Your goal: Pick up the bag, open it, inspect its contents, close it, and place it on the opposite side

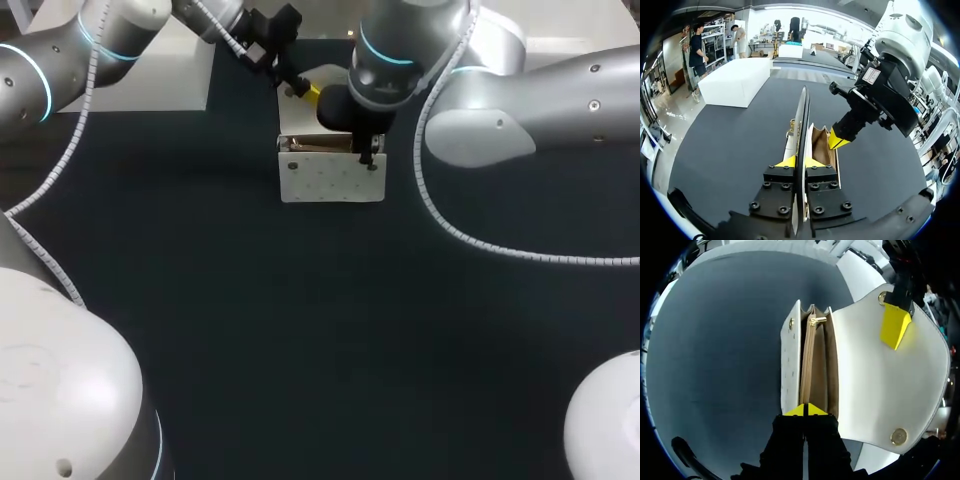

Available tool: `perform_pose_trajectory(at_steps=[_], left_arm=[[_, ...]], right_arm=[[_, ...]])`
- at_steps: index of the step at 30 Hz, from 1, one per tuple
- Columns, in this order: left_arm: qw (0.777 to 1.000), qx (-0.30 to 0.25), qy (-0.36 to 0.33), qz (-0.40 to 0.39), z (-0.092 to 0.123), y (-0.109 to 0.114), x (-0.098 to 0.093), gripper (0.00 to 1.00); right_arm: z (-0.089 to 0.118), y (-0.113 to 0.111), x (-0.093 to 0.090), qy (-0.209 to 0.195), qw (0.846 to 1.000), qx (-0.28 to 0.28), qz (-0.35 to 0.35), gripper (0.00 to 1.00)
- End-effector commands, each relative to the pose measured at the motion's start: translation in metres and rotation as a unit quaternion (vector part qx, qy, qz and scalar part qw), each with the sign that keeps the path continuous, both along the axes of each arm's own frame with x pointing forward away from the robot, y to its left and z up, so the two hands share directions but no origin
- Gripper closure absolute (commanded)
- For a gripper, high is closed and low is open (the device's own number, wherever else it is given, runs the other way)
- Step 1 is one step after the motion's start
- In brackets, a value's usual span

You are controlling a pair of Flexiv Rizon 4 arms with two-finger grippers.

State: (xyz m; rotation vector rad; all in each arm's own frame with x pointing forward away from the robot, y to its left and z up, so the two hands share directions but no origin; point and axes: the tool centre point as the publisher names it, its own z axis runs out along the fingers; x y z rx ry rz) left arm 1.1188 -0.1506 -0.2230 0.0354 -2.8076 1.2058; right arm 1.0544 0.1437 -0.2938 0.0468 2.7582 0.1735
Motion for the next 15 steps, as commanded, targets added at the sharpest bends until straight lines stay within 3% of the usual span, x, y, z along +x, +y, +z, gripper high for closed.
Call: perform_pose_trajectory(at_steps=[1, 15], left_arm=[[1.000, -0.002, 0.000, -0.007, 0.003, 0.000, -0.002, 1.00], [1.000, -0.002, -0.003, -0.019, 0.003, 0.000, -0.008, 1.00]], right_arm=[[0.000, 0.001, 0.007, -0.001, 1.000, -0.001, -0.001, 1.00], [0.004, 0.002, 0.025, -0.024, 1.000, 0.000, 0.000, 1.00]])
